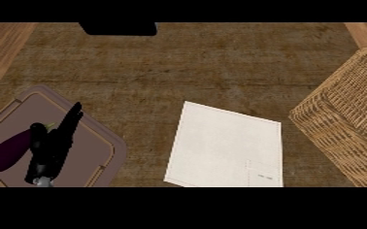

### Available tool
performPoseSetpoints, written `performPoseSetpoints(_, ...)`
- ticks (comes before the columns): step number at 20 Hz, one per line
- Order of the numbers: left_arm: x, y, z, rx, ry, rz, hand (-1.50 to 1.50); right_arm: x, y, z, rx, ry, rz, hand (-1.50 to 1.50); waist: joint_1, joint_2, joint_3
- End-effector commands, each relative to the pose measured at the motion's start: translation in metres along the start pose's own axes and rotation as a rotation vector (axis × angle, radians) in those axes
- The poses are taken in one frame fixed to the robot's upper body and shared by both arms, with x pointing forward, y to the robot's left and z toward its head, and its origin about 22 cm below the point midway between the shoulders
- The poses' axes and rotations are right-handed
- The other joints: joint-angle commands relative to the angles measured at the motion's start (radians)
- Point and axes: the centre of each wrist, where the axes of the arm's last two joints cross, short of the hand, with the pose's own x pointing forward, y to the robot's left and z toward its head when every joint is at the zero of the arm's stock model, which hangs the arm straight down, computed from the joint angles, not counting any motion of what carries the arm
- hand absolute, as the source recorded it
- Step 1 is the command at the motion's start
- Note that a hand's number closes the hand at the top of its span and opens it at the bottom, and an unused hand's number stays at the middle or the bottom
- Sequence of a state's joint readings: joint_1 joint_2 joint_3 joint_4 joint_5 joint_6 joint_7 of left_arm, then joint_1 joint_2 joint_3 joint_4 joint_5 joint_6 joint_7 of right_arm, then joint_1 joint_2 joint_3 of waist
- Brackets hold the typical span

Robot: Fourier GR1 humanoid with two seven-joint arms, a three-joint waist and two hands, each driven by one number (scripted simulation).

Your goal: Pick the squash from the placemat and place it in the basket

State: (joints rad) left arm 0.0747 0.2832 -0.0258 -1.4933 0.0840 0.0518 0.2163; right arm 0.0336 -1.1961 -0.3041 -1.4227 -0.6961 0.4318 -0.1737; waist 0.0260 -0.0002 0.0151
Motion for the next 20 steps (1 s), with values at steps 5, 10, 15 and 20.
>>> performPoseSetpoints(5,-0.031,-0.008,0.005,-0.045,0.168,0.034,0.0,-0.035,-0.011,0.004,-0.081,0.115,0.18,1.5,0.007,0.013,-0.013)
performPoseSetpoints(10,-0.046,-0.014,0.007,-0.068,0.168,0.038,0.0,-0.049,-0.022,0.002,-0.063,0.088,0.28,1.5,0.023,0.017,-0.013)
performPoseSetpoints(15,-0.033,-0.038,0.004,-0.076,0.188,0.051,0.0,-0.062,-0.039,0.008,-0.097,0.007,0.288,-1.5,0.015,0.015,-0.011)
performPoseSetpoints(20,-0.037,-0.01,0.001,-0.063,0.175,0.038,0.0,-0.063,-0.049,-0.007,-0.14,-0.005,0.222,-1.5,0.021,0.013,-0.013)
